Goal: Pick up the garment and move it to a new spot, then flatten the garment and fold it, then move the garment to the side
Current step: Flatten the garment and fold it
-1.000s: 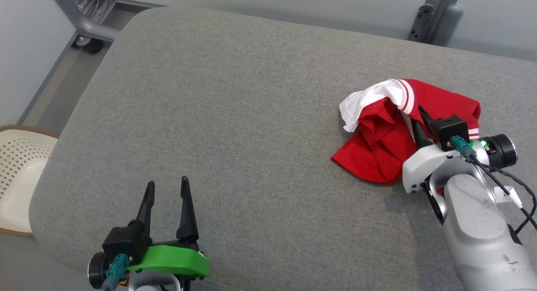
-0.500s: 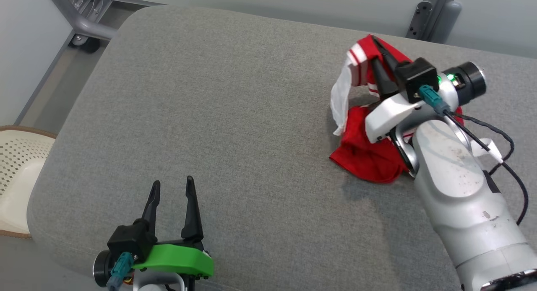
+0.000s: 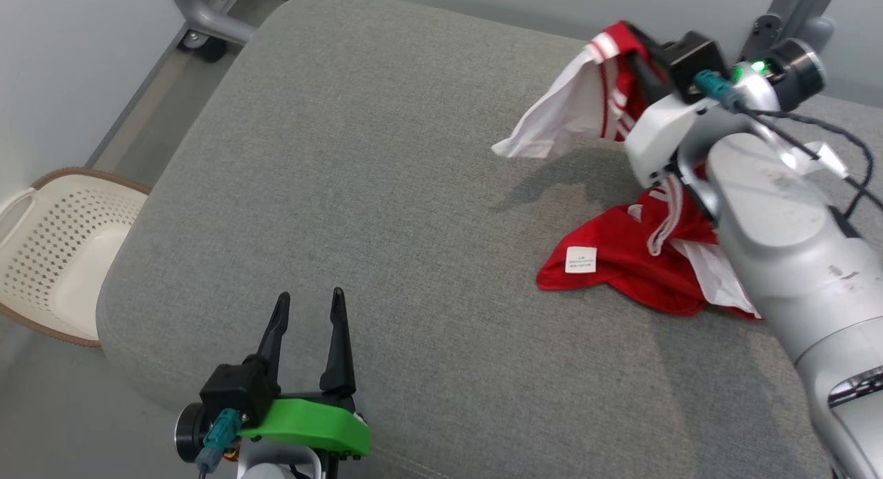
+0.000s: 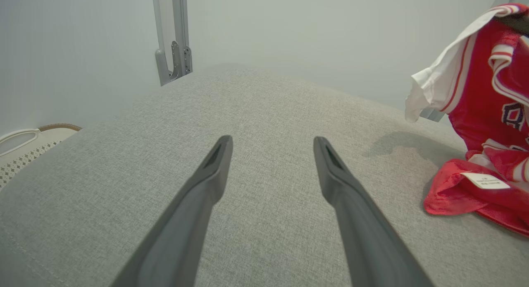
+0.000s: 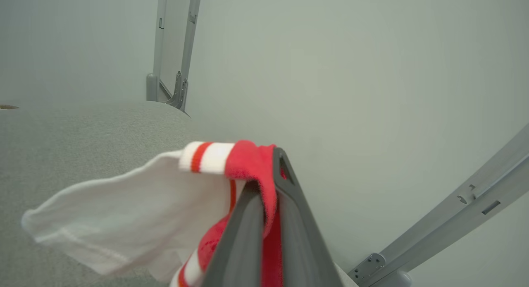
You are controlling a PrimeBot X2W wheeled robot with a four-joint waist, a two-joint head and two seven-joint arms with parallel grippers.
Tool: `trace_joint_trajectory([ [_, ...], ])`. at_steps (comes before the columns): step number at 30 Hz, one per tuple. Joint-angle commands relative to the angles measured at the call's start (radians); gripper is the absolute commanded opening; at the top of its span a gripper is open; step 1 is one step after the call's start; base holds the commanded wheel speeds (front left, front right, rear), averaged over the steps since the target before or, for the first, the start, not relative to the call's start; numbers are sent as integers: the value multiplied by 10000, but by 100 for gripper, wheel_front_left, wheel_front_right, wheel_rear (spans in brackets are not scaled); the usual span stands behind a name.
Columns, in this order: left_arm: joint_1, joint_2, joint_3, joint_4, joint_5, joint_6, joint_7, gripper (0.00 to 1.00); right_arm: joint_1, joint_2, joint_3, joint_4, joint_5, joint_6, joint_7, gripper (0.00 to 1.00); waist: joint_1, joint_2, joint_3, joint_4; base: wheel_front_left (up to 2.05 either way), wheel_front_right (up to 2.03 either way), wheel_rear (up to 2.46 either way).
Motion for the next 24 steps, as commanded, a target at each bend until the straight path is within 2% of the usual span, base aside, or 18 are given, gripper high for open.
trace_joint_trajectory([
  [1, -132, 11, -22, 19, -65, 52, -33, 100, -272, -274, -159, 395, -96, -3, -27, 0, -1, 0, 118, 399, 0, 0, 0],
  [2, 51, 11, -80, -25, -201, 165, -31, 100, -898, -1536, -963, 2249, -769, -4, -21, 0, -1, 0, 280, 557, 0, 0, 0],
  [3, 29, 11, -54, -69, -211, 188, -33, 100, -889, -1819, -1224, 2491, -924, -4, -23, 0, -1, 0, 297, 460, 0, 0, 0],
  [12, -151, 11, -21, -114, -45, 135, -33, 100, -500, -3220, -2876, 2913, -1820, -4, 160, 0, -1, 0, 404, -253, 0, 0, 0],
  [14, -189, 12, 10, -98, -5, 113, -33, 100, -299, -3394, -3425, 2996, -1894, -4, 328, 45, -1, 0, 422, -415, 0, 0, 0],
  [15, -207, 12, 26, -87, -1, 103, -33, 100, -211, -3440, -3675, 2997, -1926, -4, 346, 89, -1, 0, 426, -486, 0, 0, 0],
  [16, -232, 12, 41, -85, 28, 91, -33, 100, -113, -3505, -3927, 2997, -2003, -4, 343, 100, -1, 0, 424, -559, 0, 0, 0],
  [24, -230, 12, 271, 2, 298, -24, -31, 100, 496, -3361, -4997, 2781, -2453, -4, 223, 100, -1, 0, 250, -1270, 0, 0, 0],
])
